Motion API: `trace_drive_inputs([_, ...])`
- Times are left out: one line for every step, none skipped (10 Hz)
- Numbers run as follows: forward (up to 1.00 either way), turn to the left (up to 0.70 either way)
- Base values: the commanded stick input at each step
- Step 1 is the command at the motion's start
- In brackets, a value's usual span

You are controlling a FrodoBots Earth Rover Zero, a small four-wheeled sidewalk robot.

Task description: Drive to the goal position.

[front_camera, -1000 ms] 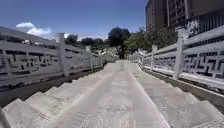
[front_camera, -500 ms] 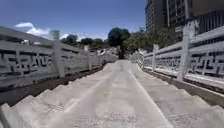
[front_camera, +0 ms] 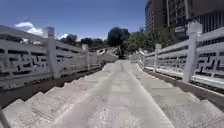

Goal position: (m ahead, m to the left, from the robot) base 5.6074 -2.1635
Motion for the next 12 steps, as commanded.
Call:
trace_drive_inputs([0.45,0.0])
trace_drive_inputs([0.45,0.0])
trace_drive_inputs([0.45,0.0])
trace_drive_inputs([0.45,0.0])
trace_drive_inputs([0.45,0.0])
trace_drive_inputs([0.45,0.0])
trace_drive_inputs([0.45,0.0])
trace_drive_inputs([0.45,0.0])
trace_drive_inputs([0.45,0.0])
trace_drive_inputs([0.45,0.0])
trace_drive_inputs([0.45,0.0])
trace_drive_inputs([0.45,0.0])
